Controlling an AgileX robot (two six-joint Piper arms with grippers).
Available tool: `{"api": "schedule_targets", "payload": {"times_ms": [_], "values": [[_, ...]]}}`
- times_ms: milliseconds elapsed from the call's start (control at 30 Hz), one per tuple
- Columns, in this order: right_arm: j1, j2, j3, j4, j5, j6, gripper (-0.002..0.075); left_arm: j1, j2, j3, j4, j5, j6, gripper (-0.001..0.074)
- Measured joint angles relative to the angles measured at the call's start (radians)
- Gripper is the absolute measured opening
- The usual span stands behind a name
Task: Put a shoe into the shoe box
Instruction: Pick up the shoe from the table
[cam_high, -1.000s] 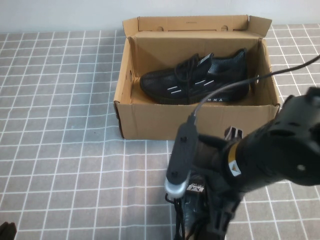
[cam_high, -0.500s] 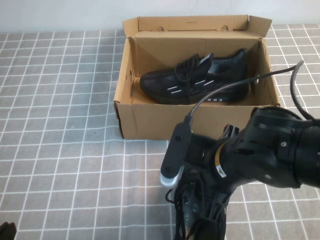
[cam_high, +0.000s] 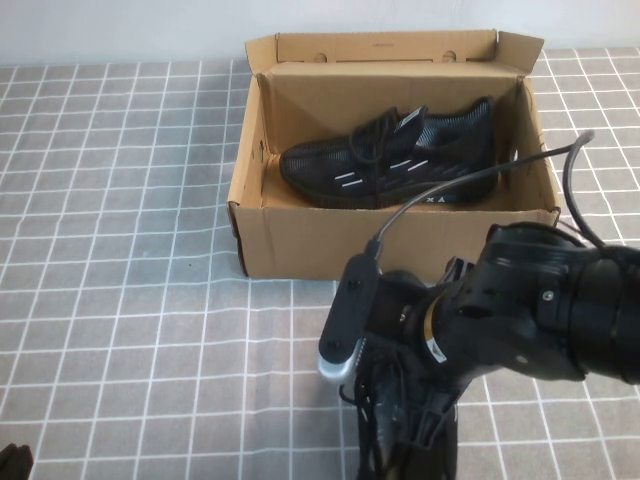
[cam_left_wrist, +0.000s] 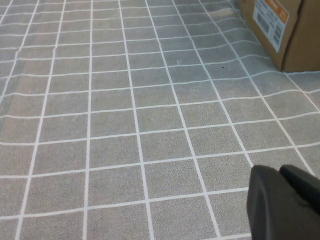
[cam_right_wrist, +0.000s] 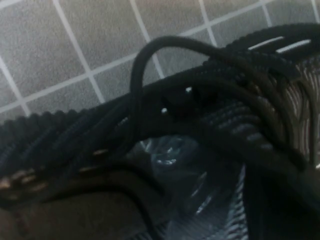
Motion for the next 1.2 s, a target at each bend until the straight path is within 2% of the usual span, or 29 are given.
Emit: {"api": "schedule_targets", "payload": {"times_ms": [233,467,767,1200], "values": [[0.0,-0.094,-0.039,0.046,0.127,0.001,0.0001,0.0,0.0,0.0,0.0,0.0,0.0,-0.0001],[0.0,-0.246,-0.234,0.095,0.314,0.001,0.0,0.0,0.0,0.0,0.0,0.0,0.0,-0.0001],[0.0,-0.26,-0.461,0.124,0.326,0.001,0.0,0.0,0.0,0.0,0.0,0.0,0.0,-0.0001],[0.0,-0.203,-0.495,0.117,0.332,0.001,0.0,0.0,0.0,0.0,0.019,-0.021,0.016,-0.0001]]}}
